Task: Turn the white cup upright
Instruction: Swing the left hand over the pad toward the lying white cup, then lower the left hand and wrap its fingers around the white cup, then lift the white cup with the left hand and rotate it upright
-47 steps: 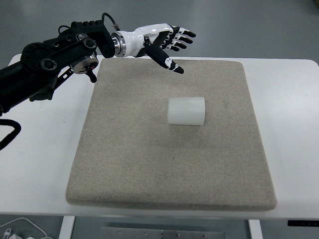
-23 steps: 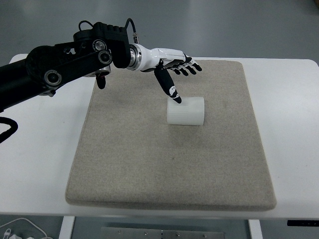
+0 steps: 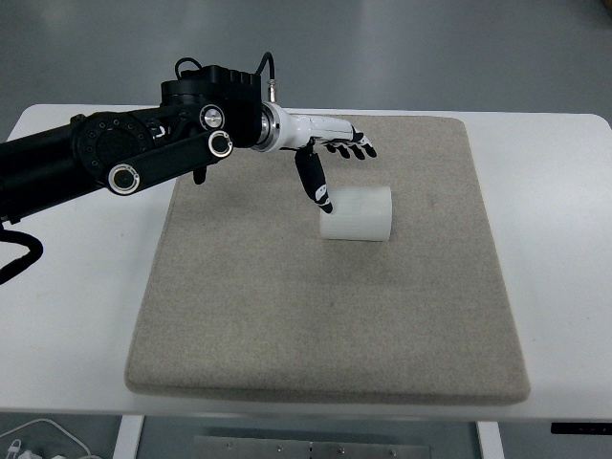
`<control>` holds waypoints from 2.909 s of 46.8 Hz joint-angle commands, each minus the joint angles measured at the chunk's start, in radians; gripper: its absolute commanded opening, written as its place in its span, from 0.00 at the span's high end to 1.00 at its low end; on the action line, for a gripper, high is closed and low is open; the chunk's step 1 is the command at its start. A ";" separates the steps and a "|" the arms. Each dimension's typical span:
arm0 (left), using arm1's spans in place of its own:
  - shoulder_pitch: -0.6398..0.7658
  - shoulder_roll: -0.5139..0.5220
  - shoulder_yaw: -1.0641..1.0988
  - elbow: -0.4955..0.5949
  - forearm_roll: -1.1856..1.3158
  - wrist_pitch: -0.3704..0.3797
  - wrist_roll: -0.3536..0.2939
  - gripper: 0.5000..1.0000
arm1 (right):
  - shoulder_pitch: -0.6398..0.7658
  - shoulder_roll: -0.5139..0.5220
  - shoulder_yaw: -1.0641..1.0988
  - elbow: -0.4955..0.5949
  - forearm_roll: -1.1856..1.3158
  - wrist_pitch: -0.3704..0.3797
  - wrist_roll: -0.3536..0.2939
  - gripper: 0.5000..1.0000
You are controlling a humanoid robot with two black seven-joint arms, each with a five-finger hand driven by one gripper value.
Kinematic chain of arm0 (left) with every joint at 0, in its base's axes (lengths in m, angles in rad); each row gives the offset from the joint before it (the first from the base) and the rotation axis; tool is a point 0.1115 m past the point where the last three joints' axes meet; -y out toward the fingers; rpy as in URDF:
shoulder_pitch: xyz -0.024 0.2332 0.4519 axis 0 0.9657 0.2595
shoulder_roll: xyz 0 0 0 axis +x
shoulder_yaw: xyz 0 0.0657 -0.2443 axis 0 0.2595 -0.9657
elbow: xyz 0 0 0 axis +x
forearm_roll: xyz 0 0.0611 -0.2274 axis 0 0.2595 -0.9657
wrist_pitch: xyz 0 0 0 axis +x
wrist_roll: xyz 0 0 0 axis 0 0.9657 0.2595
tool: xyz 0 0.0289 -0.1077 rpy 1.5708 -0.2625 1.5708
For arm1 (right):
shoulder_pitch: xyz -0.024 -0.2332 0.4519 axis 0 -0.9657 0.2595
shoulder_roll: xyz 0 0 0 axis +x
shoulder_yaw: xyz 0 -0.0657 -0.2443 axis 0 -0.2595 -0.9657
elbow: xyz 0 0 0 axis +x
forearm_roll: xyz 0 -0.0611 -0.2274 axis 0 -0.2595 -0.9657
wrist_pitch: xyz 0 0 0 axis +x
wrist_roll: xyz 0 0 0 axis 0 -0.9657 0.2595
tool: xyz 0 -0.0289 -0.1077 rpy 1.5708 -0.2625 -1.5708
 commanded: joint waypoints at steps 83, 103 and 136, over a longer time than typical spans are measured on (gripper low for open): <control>0.014 -0.153 0.091 0.065 0.022 0.031 0.052 0.79 | 0.000 0.000 0.000 0.000 0.000 0.000 0.000 0.14; 0.018 -0.107 -0.084 0.154 -0.091 0.022 0.023 0.88 | 0.000 0.000 0.000 0.000 0.000 0.000 0.000 0.14; 0.096 -0.056 -0.280 0.352 -0.492 -0.058 -0.232 0.86 | 0.000 0.000 0.000 0.000 0.000 0.000 0.000 0.14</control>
